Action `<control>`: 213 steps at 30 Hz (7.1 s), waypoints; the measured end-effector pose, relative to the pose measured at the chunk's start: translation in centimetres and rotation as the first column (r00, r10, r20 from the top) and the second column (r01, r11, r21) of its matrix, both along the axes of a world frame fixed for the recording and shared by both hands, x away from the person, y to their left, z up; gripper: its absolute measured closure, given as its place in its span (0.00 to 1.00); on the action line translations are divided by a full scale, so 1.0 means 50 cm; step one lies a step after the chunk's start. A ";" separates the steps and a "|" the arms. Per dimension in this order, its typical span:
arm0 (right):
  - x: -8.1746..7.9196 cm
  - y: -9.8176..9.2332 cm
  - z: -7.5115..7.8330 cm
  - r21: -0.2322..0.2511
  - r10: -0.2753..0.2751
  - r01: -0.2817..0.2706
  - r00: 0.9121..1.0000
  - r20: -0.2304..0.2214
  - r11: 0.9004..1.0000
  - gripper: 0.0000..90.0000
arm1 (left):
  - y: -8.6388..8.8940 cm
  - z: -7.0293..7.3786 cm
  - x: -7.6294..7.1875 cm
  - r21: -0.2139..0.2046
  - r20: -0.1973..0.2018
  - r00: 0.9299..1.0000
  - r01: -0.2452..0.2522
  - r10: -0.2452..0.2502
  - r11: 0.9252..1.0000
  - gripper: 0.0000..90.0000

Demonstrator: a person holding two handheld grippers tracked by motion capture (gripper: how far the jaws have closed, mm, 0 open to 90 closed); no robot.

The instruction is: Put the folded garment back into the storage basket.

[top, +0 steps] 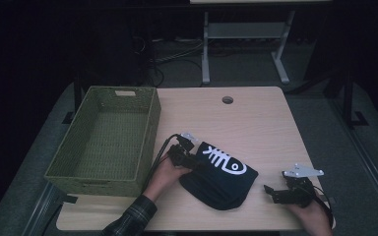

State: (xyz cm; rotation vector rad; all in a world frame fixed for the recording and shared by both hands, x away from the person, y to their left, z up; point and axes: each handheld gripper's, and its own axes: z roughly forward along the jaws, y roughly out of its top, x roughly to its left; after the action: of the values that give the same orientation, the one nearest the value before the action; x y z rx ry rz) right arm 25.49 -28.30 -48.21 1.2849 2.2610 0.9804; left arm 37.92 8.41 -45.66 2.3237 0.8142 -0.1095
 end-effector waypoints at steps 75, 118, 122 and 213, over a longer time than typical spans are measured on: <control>0.000 -0.001 0.000 0.003 -0.007 0.007 1.000 0.002 1.000 0.14 | 0.075 0.349 -0.033 -0.004 0.060 0.998 0.035 -0.034 0.999 0.79; 0.000 -0.001 0.001 0.004 -0.018 0.018 1.000 0.002 1.000 0.15 | 0.328 0.530 -0.056 -0.054 0.165 0.971 -0.168 0.175 0.984 0.78; 0.000 -0.001 0.001 0.004 -0.018 0.018 1.000 0.002 1.000 0.15 | 0.355 0.537 -0.062 -0.050 0.168 0.965 -0.193 0.199 0.980 0.78; 0.001 -0.001 0.000 0.002 -0.030 0.030 1.000 0.004 1.000 0.15 | 0.594 0.236 -0.015 0.069 -0.025 0.848 -0.527 0.529 0.847 0.78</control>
State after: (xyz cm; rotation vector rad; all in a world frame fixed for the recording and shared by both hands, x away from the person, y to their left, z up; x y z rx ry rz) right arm 25.53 -28.37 -48.20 1.3128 2.2316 0.9736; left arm 37.17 38.11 -33.87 2.0675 1.4670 0.1095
